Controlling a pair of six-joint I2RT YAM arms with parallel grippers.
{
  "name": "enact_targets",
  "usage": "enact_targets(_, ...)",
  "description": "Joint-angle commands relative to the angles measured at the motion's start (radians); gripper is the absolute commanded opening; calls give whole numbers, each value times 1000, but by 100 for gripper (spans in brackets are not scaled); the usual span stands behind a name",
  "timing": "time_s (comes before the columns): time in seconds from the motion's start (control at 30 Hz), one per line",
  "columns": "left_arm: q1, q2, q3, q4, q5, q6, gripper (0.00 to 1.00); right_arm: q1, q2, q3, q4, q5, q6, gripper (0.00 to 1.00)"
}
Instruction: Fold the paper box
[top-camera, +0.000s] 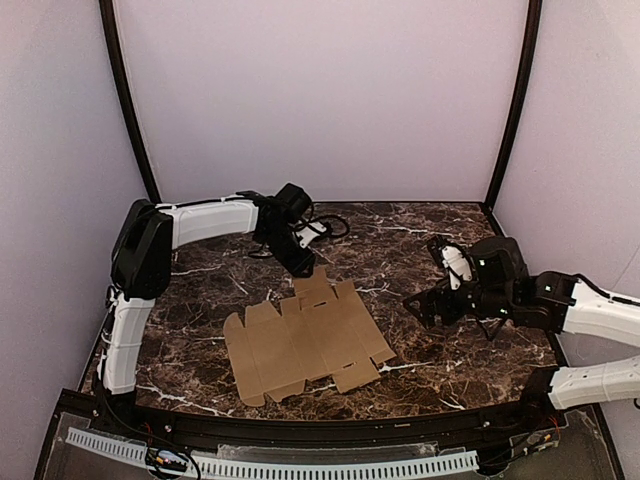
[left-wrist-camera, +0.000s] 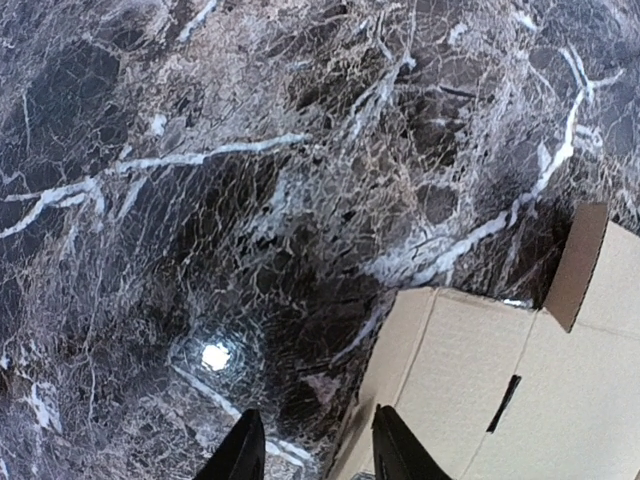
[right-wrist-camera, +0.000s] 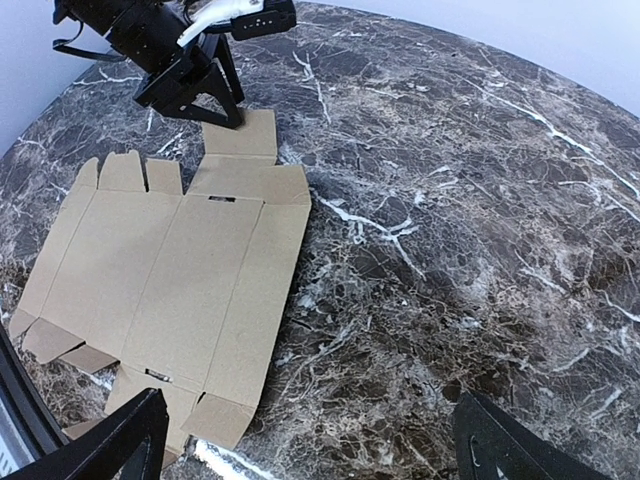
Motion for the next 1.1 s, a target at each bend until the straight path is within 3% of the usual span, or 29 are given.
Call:
enact_targets(0.0, 5, -2, 24, -60, 11, 24, 36, -4, 45, 23, 47, -39, -23, 98)
enact_targets(0.3, 6, 2, 17, -59, 73, 33, 18, -4, 94, 46, 47, -46, -26, 99)
enact_targets(0.5, 8, 2, 8, -62, 76, 38, 1, -4, 98, 51, 40, -37, -17, 99)
enact_targets(0.8, 12, -44, -27, -59, 7, -33, 0, -9, 117, 84, 1, 66, 23, 99)
enact_targets(1.07, 14, -252, -341, 116, -136, -285, 0, -42, 232, 209, -95, 36, 74, 99)
